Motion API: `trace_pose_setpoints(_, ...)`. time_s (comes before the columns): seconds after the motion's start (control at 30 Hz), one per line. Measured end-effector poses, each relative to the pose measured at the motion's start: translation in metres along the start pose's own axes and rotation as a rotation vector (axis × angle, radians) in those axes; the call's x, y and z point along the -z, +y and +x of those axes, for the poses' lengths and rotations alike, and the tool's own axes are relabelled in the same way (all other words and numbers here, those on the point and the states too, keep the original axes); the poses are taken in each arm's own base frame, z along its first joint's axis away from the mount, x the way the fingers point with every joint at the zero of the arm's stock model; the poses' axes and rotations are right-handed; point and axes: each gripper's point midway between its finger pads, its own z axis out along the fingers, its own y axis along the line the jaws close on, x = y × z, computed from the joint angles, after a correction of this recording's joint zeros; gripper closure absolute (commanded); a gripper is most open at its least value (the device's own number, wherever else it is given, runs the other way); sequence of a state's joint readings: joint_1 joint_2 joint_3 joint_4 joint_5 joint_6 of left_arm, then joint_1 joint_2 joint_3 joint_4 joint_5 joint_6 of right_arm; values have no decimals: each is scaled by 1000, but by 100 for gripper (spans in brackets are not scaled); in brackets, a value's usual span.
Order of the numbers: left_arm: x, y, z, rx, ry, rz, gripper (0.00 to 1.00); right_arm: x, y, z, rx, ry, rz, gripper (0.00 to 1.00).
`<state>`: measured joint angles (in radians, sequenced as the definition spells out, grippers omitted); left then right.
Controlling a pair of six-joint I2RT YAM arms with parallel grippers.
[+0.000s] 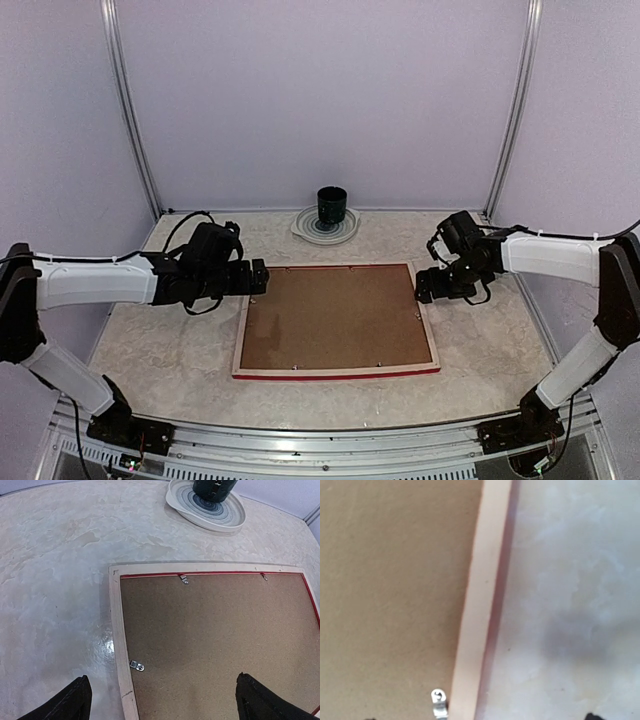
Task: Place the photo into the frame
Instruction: Press the fastener onto the backboard.
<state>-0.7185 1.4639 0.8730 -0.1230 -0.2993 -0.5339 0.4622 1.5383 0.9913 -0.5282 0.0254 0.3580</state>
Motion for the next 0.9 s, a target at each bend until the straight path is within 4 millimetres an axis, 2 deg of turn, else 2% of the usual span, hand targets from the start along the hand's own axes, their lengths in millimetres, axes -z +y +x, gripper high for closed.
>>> trace_pose_setpoints(0.13,-11,13,9,-2,29,-54,1,-3,1,3,-15,4,-19,13)
trace_pose_setpoints(0.33,-45,31,39,-18,140,-143,3,-7,6,7,-21,15,-56,18)
trace_pose_setpoints(0.6,-67,45,58,2,208,-175,25,-22,10,23,-28,65,-86,22)
trace_pose_setpoints(0.8,-73,49,60,17,224,-173,29,-28,13,28,-29,86,-103,24)
trace_pose_setpoints(0.9,-76,49,60,19,227,-171,35,-31,14,29,-29,91,-111,26)
